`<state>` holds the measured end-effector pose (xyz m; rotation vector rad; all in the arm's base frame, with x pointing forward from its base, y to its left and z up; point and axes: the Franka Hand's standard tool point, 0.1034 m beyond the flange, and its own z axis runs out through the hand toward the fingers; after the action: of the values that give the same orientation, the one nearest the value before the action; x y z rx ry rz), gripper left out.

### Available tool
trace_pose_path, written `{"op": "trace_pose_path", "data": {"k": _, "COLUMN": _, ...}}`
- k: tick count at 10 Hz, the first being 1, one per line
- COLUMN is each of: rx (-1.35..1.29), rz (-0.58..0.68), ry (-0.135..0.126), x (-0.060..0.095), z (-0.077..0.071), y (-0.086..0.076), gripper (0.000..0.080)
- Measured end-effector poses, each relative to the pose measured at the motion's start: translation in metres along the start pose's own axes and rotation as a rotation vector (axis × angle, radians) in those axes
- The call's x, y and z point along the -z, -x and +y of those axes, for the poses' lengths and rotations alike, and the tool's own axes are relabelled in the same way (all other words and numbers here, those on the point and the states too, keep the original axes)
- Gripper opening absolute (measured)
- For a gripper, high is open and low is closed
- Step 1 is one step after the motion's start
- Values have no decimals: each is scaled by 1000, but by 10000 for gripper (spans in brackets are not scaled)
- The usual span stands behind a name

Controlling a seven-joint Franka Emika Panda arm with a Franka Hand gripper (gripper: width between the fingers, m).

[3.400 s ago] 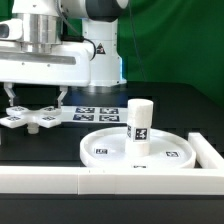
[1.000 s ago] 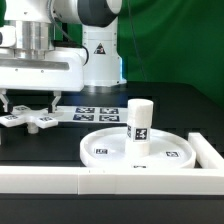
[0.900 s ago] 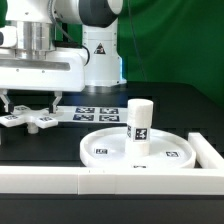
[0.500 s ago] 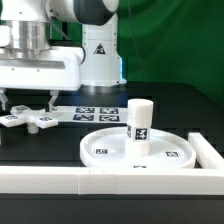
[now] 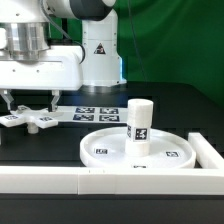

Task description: Assemble round table

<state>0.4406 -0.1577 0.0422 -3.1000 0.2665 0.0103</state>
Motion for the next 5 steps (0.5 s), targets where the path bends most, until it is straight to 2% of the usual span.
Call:
{"op": "trace_pose_path", "data": {"k": 1, "rx": 19, "rz": 11, "ry": 14, "x": -3, "z": 3, "y": 2, "gripper": 649}}
{"op": "trace_pose_path", "data": {"k": 5, "rx": 17, "rz": 2, "ry": 14, "x": -6, "z": 3, "y": 5, "gripper": 649}}
